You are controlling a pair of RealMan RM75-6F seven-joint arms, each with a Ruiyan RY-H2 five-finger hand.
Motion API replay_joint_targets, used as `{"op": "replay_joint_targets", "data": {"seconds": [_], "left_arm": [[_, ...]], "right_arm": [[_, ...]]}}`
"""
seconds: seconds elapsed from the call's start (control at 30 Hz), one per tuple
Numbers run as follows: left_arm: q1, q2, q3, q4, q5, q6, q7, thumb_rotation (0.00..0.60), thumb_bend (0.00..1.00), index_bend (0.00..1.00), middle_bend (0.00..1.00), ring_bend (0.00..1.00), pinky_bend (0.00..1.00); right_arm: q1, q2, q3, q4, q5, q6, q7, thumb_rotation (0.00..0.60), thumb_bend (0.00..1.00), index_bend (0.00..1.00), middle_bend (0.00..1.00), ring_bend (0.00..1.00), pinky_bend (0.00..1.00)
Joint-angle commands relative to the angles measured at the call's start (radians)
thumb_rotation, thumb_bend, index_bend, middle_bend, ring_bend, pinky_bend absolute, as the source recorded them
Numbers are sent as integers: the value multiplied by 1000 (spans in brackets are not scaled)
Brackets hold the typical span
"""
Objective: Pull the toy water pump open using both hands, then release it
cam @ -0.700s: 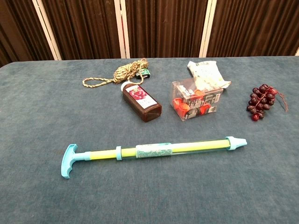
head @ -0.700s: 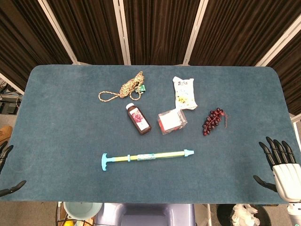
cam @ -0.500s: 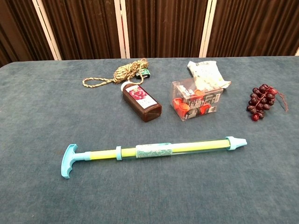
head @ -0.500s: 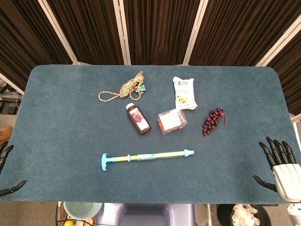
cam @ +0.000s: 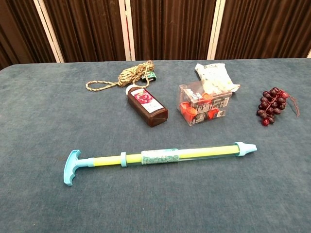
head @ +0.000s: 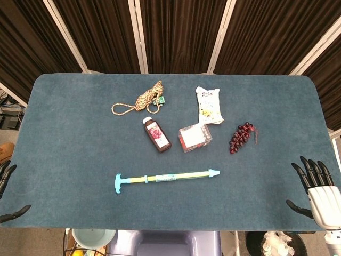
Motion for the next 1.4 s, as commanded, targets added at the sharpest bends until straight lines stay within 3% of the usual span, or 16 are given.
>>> {"op": "replay_joint_targets", "data": {"seconds": [0.03, 0.27, 0.43, 0.57, 0.93, 1.17, 1.4], "left_arm": [[0, 2, 1, -3, 0, -3, -1, 600, 0, 0, 0, 0, 10], [2, 3, 5, -3, 9, 4, -5, 600, 11, 4, 0, 0, 11], [-3, 3, 6, -9, 10, -6, -19, 600, 90, 180, 0, 0, 36], [-29, 6, -1, -26, 7, -49, 15, 600, 115, 230, 0, 0, 50], [-179, -33, -68, -241, -26, -260, 263, 600, 172, 349, 28, 0, 69], [-259, -137, -118, -305, -122, -385, 468, 600, 183, 371, 37, 0, 69], [-318, -276, -150, -300, -242, -462, 632, 600, 202, 396, 39, 0, 69]], "right_arm": [[1, 0, -2, 2, 2, -6, 1, 600, 107, 130, 0, 0, 0], [0, 4, -7, -3, -2, -9, 8, 600, 109, 138, 0, 0, 0], [-1, 3, -10, -3, -10, -4, 5, 600, 111, 140, 0, 0, 0], [-1, 1, -13, -1, -17, -3, 5, 600, 112, 142, 0, 0, 0], [1, 0, -10, 3, -15, -3, 17, 600, 113, 143, 0, 0, 0], [2, 0, -10, 6, -13, -5, 21, 600, 117, 143, 0, 0, 0], [3, 0, -9, 7, -8, -7, 29, 600, 118, 143, 0, 0, 0]]}}
